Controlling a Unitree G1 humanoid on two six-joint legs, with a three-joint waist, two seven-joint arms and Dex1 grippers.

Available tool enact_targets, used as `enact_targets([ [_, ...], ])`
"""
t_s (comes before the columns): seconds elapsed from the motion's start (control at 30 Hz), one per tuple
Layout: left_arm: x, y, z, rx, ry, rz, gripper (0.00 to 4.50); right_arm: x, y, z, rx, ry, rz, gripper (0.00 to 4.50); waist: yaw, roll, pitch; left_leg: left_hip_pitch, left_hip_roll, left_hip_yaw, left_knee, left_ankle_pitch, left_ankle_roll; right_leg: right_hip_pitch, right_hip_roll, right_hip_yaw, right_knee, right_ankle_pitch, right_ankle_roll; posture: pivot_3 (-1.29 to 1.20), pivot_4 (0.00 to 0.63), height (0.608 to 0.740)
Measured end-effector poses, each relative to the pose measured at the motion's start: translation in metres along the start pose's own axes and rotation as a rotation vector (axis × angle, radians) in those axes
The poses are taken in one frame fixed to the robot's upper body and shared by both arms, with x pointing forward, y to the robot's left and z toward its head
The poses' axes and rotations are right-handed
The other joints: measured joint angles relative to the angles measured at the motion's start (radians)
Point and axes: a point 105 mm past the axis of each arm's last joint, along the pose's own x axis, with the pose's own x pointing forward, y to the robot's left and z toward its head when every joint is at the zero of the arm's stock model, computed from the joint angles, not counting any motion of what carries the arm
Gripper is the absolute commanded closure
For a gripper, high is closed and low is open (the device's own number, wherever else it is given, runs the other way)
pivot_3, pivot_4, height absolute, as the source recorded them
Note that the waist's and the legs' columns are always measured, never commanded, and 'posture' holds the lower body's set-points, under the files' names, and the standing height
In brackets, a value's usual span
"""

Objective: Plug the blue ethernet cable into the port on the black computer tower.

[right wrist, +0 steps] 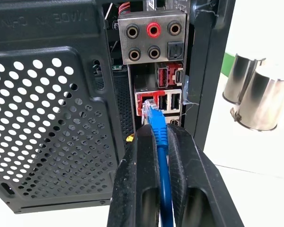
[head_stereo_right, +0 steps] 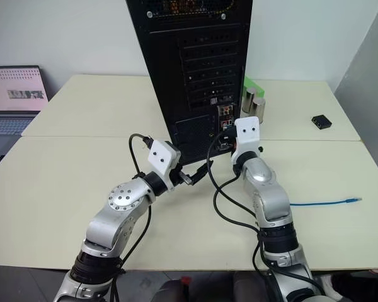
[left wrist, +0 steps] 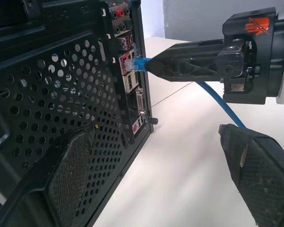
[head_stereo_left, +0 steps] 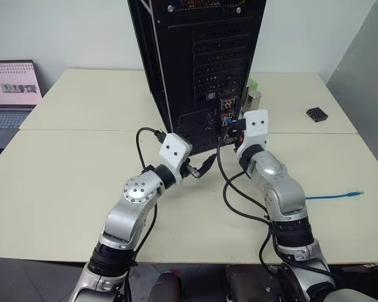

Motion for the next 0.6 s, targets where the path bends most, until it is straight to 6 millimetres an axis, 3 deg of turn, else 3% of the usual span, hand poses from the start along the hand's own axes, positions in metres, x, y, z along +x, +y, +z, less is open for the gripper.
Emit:
enact_targets([
  [0.6,0.0008,0.0009,-0.0022,0.007,0.007,-0.005,0.06,0.0038,0.0058,0.0021,-0.041,-0.004,0.035,4.50,-0.015,0.000,0.000,0.000,0.000,0.000,0.000,0.000,0.000,0.000,0.000,0.001,0.000,0.000,0.000,0.00,0.150,0.740],
])
